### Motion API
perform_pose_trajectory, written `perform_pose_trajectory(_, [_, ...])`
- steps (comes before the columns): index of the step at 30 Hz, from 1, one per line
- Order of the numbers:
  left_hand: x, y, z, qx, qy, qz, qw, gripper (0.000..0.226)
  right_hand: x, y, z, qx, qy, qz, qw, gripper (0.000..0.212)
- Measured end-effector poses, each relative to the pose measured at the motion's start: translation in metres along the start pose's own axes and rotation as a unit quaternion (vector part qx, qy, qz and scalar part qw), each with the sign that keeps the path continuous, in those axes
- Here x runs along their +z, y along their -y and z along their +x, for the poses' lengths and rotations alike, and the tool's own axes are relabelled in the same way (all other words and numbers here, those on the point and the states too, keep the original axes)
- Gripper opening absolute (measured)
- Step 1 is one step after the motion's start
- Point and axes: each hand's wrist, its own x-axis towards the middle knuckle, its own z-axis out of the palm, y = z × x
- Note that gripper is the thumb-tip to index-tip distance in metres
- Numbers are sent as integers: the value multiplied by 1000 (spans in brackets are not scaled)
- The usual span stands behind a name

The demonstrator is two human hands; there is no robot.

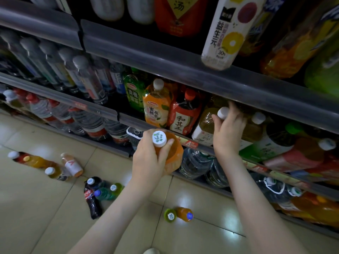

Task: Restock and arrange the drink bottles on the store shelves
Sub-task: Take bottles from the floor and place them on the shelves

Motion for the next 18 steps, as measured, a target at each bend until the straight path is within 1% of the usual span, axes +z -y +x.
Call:
perform_pose_trajectory(2, [-8, -7, 1, -17, 9, -8, 1000, 32, -6, 4, 0, 61, 24, 62, 996, 57])
perform_pose_trajectory(3, [-12, -10, 1, -22, 15, -10, 1000, 34, -9, 6, -3, 76, 51, 62, 994, 59])
perform_pose_trajectory(5, [-20, -18, 0, -27, 29, -9, 999, 37, -18, 11, -20, 65, 112, 36, 991, 68])
perform_pose_trajectory(6, [-25, -22, -1, -29, 36, -6, 999, 37, -24, 14, -31, 56, 148, 55, 986, 74])
perform_pose_trajectory(7, [-29, -27, -2, -31, 41, -5, 999, 36, -34, 21, -44, 56, 200, 113, 972, 81])
perform_pose_trajectory(8, [-34, -32, -2, -32, 46, -4, 998, 36, -45, 31, -56, 59, 266, 197, 942, 86])
perform_pose_trajectory(9, [-39, -37, -2, -29, 54, -2, 998, 37, -56, 42, -67, 52, 332, 269, 902, 91])
perform_pose_trajectory(10, [-44, -44, -2, -23, 64, 2, 998, 39, -68, 53, -77, 32, 386, 307, 869, 95])
perform_pose_trajectory(11, [-51, -53, -2, -14, 78, 5, 997, 40, -77, 62, -85, 13, 426, 321, 846, 99])
perform_pose_trajectory(12, [-58, -63, -3, -3, 94, 7, 996, 40, -86, 68, -89, 9, 448, 335, 829, 101])
perform_pose_trajectory(14, [-73, -87, -6, 26, 128, 2, 991, 40, -106, 77, -88, 36, 453, 365, 813, 101])
perform_pose_trajectory(16, [-87, -114, -8, 46, 162, -19, 985, 36, -127, 85, -84, 64, 433, 371, 819, 95])
perform_pose_trajectory(18, [-101, -140, -8, 51, 194, -44, 979, 27, -152, 94, -84, 85, 411, 367, 830, 93])
